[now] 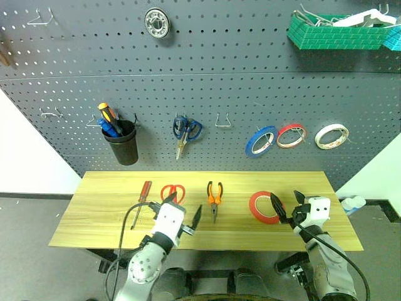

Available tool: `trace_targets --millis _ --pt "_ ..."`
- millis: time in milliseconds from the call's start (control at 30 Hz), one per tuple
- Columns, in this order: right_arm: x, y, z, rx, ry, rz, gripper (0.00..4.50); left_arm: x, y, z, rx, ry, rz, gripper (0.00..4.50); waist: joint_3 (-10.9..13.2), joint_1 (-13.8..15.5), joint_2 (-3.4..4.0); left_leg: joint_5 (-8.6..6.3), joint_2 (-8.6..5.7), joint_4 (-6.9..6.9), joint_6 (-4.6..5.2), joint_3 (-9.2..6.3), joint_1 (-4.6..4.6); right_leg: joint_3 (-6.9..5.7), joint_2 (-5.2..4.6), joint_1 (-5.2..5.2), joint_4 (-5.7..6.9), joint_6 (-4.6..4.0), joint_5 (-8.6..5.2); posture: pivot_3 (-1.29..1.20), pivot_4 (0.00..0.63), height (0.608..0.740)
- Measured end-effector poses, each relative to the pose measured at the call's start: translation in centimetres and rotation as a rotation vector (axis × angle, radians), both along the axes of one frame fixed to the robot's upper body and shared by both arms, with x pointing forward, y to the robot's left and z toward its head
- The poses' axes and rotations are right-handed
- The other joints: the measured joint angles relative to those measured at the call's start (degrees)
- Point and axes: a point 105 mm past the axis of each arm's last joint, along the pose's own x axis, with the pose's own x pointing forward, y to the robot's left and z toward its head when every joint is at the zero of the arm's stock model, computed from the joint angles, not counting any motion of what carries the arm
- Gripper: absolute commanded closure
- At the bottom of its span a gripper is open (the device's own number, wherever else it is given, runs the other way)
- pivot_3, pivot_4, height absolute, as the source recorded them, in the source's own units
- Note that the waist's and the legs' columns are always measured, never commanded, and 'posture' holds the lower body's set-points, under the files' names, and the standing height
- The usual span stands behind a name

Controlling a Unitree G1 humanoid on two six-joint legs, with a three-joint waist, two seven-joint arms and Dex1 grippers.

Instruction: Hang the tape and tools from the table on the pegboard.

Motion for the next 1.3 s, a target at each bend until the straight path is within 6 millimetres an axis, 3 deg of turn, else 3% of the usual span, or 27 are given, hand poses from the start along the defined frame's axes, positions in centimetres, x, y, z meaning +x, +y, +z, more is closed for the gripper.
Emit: trace_targets --millis 167,667,900,1300 --pt "0.0 0.3 -0.1 0.007 0.001 0.006 0.0 -1.0 -3.1 -0.4 -0.074 0.028 -0.081 0.08 0.0 0.1 0.01 0.0 0.0 0.01 0.0 0.01 0.01 -0.02 0.03 -0.03 0.03 0.03 -0.02 -0.01 0.0 0.74" --pt "0.0 0.3 -0.1 0.007 0.001 0.006 0.0 -1.6 -3.8 -2.1 -0.06 0.089 -0.091 0.08 0.0 0.1 0.06 0.0 -0.01 0.01 0.0 0.03 0.01 -0.01 0.04 -0.04 0.03 0.05 -0.04 0.0 0.0 0.74" --pt "0.0 0.3 -0.1 0.007 0.002 0.007 0.0 -3.6 -5.4 -5.8 -0.031 0.217 -0.156 0.08 0.0 0.1 0.05 0.0 -0.01 0.01 0.0 0.03 0.0 -0.01 0.04 -0.06 0.03 0.06 -0.04 0.0 0.0 0.74" --pt "0.0 0.4 -0.2 0.007 0.004 0.009 0.0 -3.7 -5.4 -6.1 -0.009 0.181 -0.138 0.08 0.0 0.1 0.08 0.0 -0.01 0.01 0.0 0.03 0.01 -0.01 0.0 -0.06 0.03 0.06 -0.04 0.0 0.0 0.74"
